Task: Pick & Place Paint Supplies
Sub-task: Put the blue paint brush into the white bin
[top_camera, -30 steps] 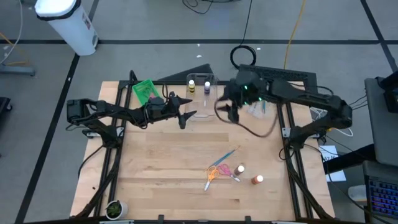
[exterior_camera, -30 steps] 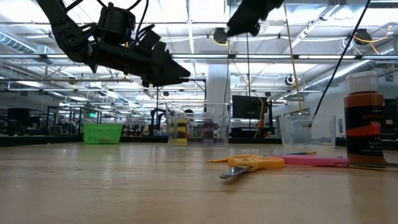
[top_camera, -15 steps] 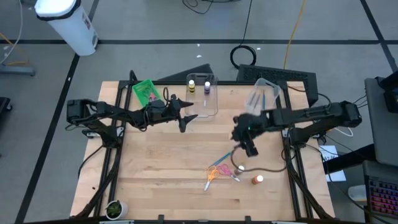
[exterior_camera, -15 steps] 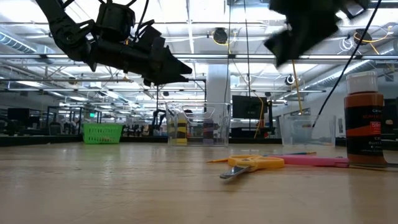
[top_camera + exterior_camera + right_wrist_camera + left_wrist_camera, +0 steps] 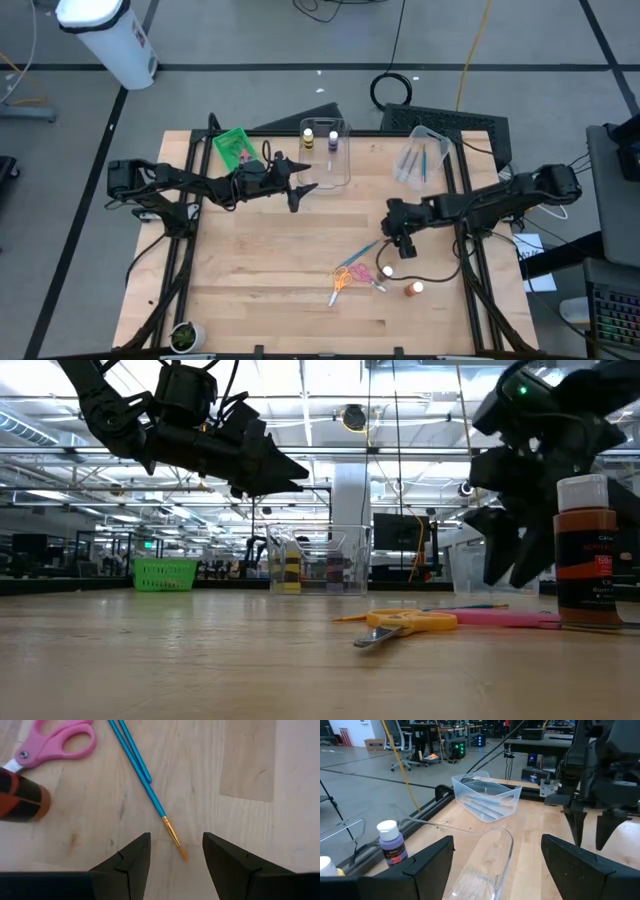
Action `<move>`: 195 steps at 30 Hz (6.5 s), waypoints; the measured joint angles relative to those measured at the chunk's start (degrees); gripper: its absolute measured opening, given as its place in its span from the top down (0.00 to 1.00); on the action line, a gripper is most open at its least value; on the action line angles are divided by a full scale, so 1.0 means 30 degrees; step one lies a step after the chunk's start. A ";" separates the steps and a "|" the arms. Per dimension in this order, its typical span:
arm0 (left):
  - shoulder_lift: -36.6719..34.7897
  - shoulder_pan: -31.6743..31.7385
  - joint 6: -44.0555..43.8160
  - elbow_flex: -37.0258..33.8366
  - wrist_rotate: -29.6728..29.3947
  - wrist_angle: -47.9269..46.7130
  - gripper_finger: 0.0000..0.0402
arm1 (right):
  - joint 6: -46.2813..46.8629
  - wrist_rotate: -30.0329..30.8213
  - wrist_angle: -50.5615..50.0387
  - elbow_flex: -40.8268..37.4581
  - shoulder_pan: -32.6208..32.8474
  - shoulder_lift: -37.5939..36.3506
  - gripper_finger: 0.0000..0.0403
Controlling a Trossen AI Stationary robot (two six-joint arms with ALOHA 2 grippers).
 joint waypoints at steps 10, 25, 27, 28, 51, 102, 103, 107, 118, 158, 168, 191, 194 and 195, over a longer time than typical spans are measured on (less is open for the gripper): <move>0.0000 0.0000 0.0014 0.0000 0.0000 -0.0001 0.23 | 0.0138 0.0029 0.1723 -0.1362 -0.0007 0.0529 0.58; 0.0000 0.0007 0.0014 0.0000 0.0003 -0.0058 0.23 | -0.0392 0.0013 0.2511 -0.1761 -0.1094 0.1802 0.86; 0.0000 0.0020 0.0006 0.0000 0.0007 -0.0066 0.23 | -0.0430 0.0022 0.2252 -0.1761 -0.1265 0.1807 0.94; 0.0000 0.0015 0.0006 0.0000 0.0007 -0.0066 0.23 | -0.0417 0.0015 0.2140 -0.1761 -0.1330 0.1807 0.97; 0.0000 0.0012 0.0341 0.0000 0.0015 -0.0182 0.23 | -0.0881 0.0029 0.2050 -0.1154 -0.1392 -0.1394 1.00; 0.0000 0.0015 0.0356 0.0000 0.0022 -0.0642 0.23 | 1.9938 0.9665 -1.0220 -0.0755 -1.1160 -1.1558 1.00; 0.0000 0.0022 0.0356 0.0000 0.0022 -0.0685 0.23 | 1.9698 0.9463 -1.0065 -0.0755 -1.1512 -1.1477 1.00; 0.0000 0.0021 0.0356 0.0000 0.0022 -0.0729 0.23 | 1.8413 0.9442 -0.8837 -0.0755 -1.2468 -1.1058 0.99; 0.0000 0.0020 0.0356 0.0000 0.0027 -0.0729 0.23 | 1.5392 0.9423 -0.5758 -0.0755 -1.2684 -0.9710 0.70; 0.6071 -0.9174 -0.7676 0.5539 -0.3448 -1.4993 0.23 | 0.1981 0.4113 1.4935 -0.0741 -0.0469 -0.6904 0.61; 0.6918 -0.9355 -0.9106 0.5614 -0.3924 -1.6336 0.45 | 0.0991 0.6608 1.4974 -0.0748 -0.0095 -0.6907 0.61; 0.4793 -0.8670 -0.8251 0.5421 -0.1394 -1.6873 1.00 | 0.0750 0.6579 1.5032 -0.0748 -0.0095 -0.6911 0.61; 0.2766 -0.8728 -0.7789 0.5437 -0.1693 -1.7005 1.00 | 0.0515 0.6579 1.4909 -0.0748 -0.0095 -0.6907 0.61; 0.2008 -0.8708 -0.7621 0.5480 -0.2159 -1.6951 1.00 | 0.0495 0.6579 1.4926 -0.0748 -0.0095 -0.6907 0.61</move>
